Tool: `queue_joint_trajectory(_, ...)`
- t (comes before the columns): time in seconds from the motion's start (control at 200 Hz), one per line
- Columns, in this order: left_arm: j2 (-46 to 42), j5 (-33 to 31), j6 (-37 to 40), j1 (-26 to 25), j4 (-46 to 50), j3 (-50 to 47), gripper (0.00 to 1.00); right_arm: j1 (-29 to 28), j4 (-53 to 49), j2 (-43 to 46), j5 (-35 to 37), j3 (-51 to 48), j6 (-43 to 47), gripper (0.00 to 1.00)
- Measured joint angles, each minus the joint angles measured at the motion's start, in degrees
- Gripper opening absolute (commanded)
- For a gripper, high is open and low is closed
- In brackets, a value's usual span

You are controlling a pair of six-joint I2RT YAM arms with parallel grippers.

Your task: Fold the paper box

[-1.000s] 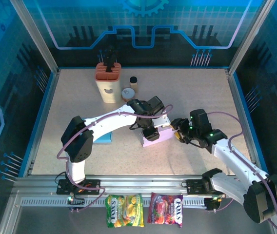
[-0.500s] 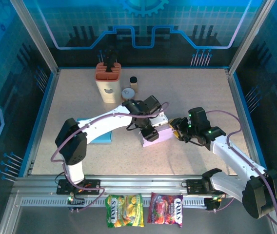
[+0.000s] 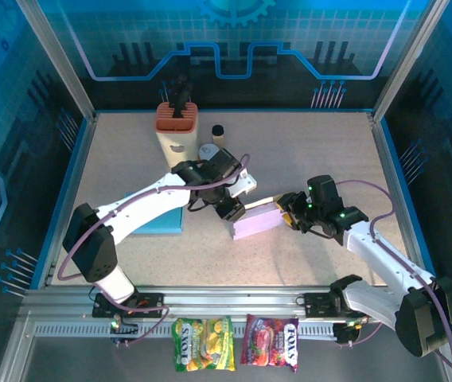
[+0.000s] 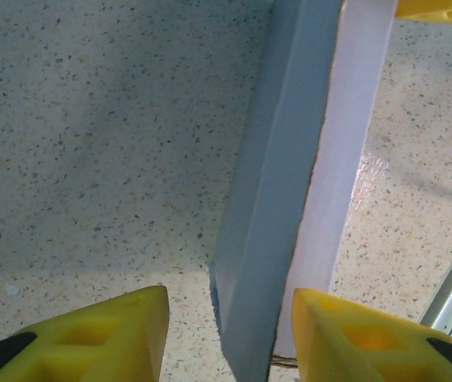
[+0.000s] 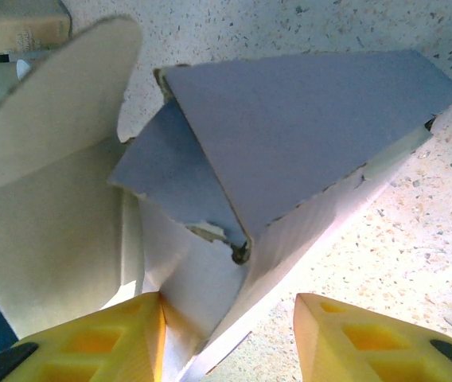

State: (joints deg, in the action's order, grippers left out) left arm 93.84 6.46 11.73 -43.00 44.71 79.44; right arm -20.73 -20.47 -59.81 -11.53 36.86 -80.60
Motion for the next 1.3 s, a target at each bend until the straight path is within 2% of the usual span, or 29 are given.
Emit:
queue_joint_trajectory(0.15,0.0,1.0,1.3,-1.2,0.0,0.0,0.55,-0.1,0.0,0.0,0.0,0.0,0.0,0.46)
queue_joint_trajectory(0.57,8.3,0.1,6.4,-4.9,0.7,5.3,0.56,-0.3,-0.5,0.2,0.2,0.2,0.0,0.47)
queue_joint_trajectory(0.69,9.3,-1.3,7.3,-6.4,0.9,5.7,0.50,-0.3,-0.8,0.2,0.2,0.3,0.0,0.47)
queue_joint_trajectory(0.8,10.0,-2.7,8.3,-6.7,0.9,6.1,0.39,-0.3,-1.7,0.2,0.2,0.8,0.2,0.48)
queue_joint_trajectory(0.91,10.3,-3.7,8.3,-6.7,0.9,6.1,0.38,-0.2,-3.2,0.2,0.1,1.6,1.4,0.51)
queue_joint_trajectory(1.081,10.3,-3.7,8.4,-6.7,0.9,6.1,0.38,1.8,-10.0,0.4,-0.9,5.3,9.0,0.53)
queue_joint_trajectory(1.296,9.6,-3.7,10.6,-6.7,0.9,5.2,0.39,9.9,-18.1,6.5,-0.5,11.6,29.5,0.53)
